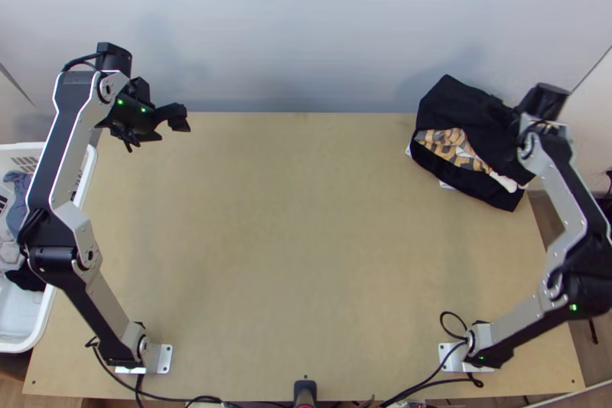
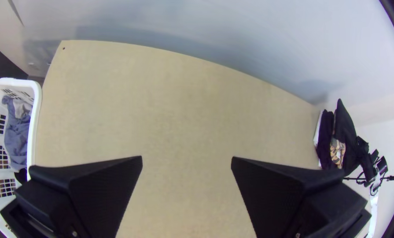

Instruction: Fold the t-shirt

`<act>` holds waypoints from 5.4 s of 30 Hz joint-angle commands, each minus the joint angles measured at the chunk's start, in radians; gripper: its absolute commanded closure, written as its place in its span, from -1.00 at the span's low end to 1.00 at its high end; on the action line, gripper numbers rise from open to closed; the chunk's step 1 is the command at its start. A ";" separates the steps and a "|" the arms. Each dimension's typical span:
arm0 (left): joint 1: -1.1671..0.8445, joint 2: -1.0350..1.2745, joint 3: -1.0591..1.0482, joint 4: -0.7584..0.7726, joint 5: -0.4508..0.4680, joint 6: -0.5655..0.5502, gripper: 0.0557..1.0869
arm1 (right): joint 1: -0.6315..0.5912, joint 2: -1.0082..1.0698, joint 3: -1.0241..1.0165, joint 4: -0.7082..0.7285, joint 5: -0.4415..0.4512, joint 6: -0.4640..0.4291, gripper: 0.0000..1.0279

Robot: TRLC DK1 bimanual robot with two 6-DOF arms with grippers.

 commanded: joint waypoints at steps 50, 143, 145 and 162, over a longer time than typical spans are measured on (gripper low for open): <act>-0.007 0.000 0.057 -0.025 0.000 -0.016 -0.90 | -0.028 0.169 0.240 0.218 0.102 -0.153 -0.93; 0.163 -1.921 -2.042 1.139 -0.537 0.179 -0.91 | 0.396 -1.745 -1.395 0.153 0.049 0.005 -0.93; 0.160 -1.925 -2.042 1.136 -0.521 0.174 -0.91 | 0.396 -1.745 -1.395 0.153 0.049 0.005 -0.93; 0.172 -1.927 -2.039 1.113 -0.521 0.203 -0.91 | 0.396 -1.745 -1.395 0.153 0.049 0.005 -0.93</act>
